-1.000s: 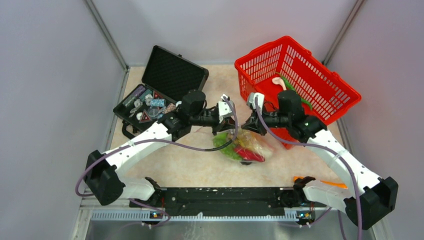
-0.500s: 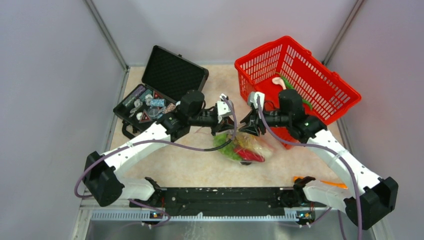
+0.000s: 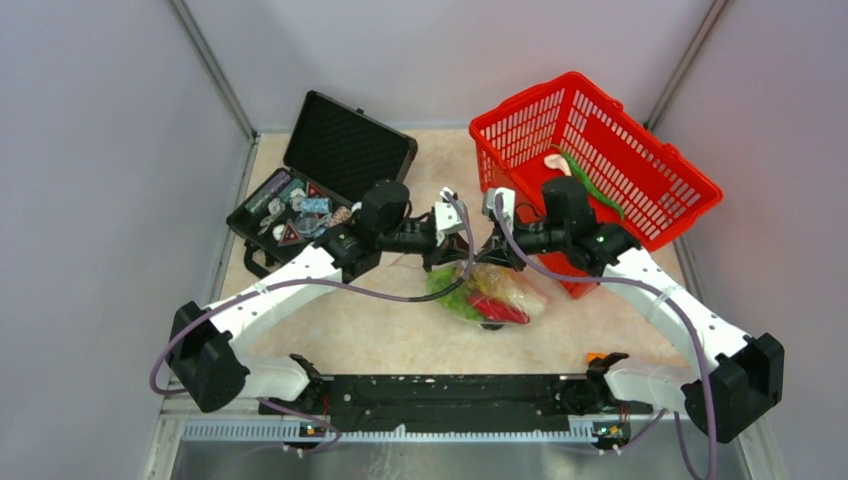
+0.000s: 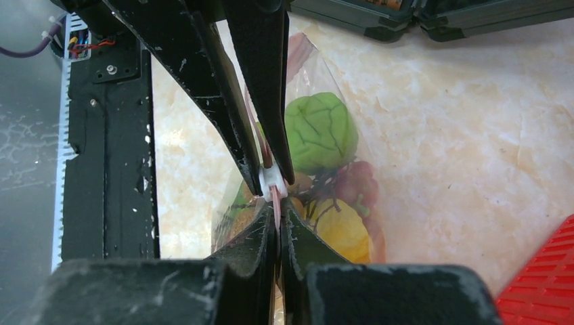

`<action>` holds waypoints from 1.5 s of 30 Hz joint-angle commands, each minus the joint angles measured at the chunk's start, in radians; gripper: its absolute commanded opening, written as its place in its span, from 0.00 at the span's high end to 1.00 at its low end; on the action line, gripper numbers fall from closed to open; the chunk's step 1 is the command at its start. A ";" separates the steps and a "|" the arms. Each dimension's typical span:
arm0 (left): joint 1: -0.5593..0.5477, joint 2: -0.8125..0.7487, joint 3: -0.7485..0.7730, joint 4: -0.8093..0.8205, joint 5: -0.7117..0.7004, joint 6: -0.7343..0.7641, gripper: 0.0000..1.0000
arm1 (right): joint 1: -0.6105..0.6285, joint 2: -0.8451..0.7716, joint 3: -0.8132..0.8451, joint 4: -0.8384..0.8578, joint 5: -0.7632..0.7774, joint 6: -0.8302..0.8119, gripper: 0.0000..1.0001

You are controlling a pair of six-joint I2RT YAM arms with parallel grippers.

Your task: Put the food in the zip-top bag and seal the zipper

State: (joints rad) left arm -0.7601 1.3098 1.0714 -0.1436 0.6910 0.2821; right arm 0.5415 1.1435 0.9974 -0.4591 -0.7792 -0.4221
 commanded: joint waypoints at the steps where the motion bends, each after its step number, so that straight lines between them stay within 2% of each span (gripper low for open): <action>1: 0.002 -0.004 0.014 0.024 0.014 -0.014 1.00 | 0.009 -0.008 0.051 0.010 0.003 -0.022 1.00; 12: 0.002 -0.056 -0.070 -0.032 -0.109 0.026 1.00 | 0.009 -0.056 0.017 0.020 0.066 -0.001 1.00; 21: 0.003 -0.097 -0.103 -0.003 -0.110 0.008 1.00 | 0.009 -0.085 -0.004 0.060 0.044 0.040 1.00; 22: 0.003 -0.097 -0.100 0.004 -0.095 0.001 1.00 | 0.009 -0.088 -0.009 0.076 0.045 0.060 0.95; 24: 0.003 -0.099 -0.094 0.017 -0.063 -0.010 1.00 | 0.009 -0.088 -0.018 0.096 0.014 0.080 0.74; 29: 0.003 -0.101 -0.074 0.033 -0.034 -0.021 1.00 | 0.009 -0.088 -0.011 0.099 -0.009 0.088 0.56; 36: 0.002 -0.104 -0.038 0.049 0.003 -0.034 1.00 | 0.021 -0.036 0.061 0.009 0.013 0.014 0.55; 42: 0.002 -0.113 -0.024 0.045 0.015 -0.042 1.00 | 0.028 -0.023 0.159 -0.161 0.092 -0.085 0.55; 45: 0.002 -0.116 -0.025 0.073 0.018 -0.064 1.00 | 0.028 -0.056 0.141 -0.125 0.130 -0.075 0.54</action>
State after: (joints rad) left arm -0.7597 1.2263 1.0023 -0.1413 0.6754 0.2527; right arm 0.5560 1.1210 1.1023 -0.5709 -0.7059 -0.4637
